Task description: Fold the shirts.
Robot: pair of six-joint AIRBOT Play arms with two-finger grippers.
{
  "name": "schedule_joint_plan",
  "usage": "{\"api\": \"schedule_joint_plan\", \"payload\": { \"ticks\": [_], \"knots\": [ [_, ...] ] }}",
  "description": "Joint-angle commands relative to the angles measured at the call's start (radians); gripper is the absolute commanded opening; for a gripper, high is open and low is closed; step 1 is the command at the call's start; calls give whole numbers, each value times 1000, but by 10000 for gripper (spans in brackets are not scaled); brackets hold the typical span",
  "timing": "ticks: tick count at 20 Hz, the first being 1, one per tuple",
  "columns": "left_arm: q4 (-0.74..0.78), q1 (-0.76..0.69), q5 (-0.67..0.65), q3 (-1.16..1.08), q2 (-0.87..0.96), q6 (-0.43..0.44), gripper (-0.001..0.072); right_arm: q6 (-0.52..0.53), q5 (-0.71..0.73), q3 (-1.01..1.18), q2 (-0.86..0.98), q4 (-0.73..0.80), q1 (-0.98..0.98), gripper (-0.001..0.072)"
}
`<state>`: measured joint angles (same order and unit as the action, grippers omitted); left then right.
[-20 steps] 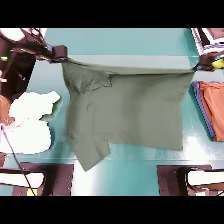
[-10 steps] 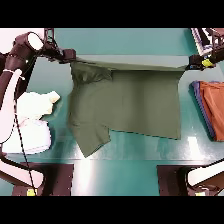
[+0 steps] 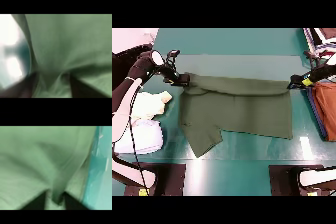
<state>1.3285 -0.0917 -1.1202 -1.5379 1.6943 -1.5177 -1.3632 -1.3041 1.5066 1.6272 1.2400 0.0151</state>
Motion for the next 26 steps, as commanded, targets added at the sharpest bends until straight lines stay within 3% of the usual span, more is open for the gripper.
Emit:
{"api": "schedule_joint_plan", "payload": {
  "ticks": [1, 4, 6, 10, 13, 22, 23, 24, 25, 26],
  "knots": [
    [-3, -1, -51, 32, -32, 0, 538, -2, -19, -48, -26, -89, 0, 374],
    [86, -1, -162, 71, -132, 5, 538, 9, -85, -79, -122, -93, 37, 374],
    [89, -1, -177, 217, -246, -4, 538, 15, -86, -169, -236, -95, 73, 375],
    [18, -1, -132, 631, -491, -31, 538, 19, -71, -340, -432, -96, 138, 374],
    [-118, -1, -81, 842, -607, -31, 538, 19, -34, -418, -521, -97, 163, 374],
    [-353, -1, 79, 1021, -651, 6, 537, 19, -5, -454, -581, -97, 111, 374],
    [-372, -1, 89, 1021, -651, 8, 480, 19, -6, -454, -581, -97, 103, 374],
    [-378, -1, 95, 1020, -651, 8, 245, 19, -10, -455, -581, -96, 101, 374],
    [-378, -1, 103, 1020, -651, 12, 55, 19, -18, -455, -581, -91, 104, 374],
    [-378, -1, 98, 1016, -652, 20, 29, 19, -39, -455, -581, -84, 118, 374]
  ]
}}
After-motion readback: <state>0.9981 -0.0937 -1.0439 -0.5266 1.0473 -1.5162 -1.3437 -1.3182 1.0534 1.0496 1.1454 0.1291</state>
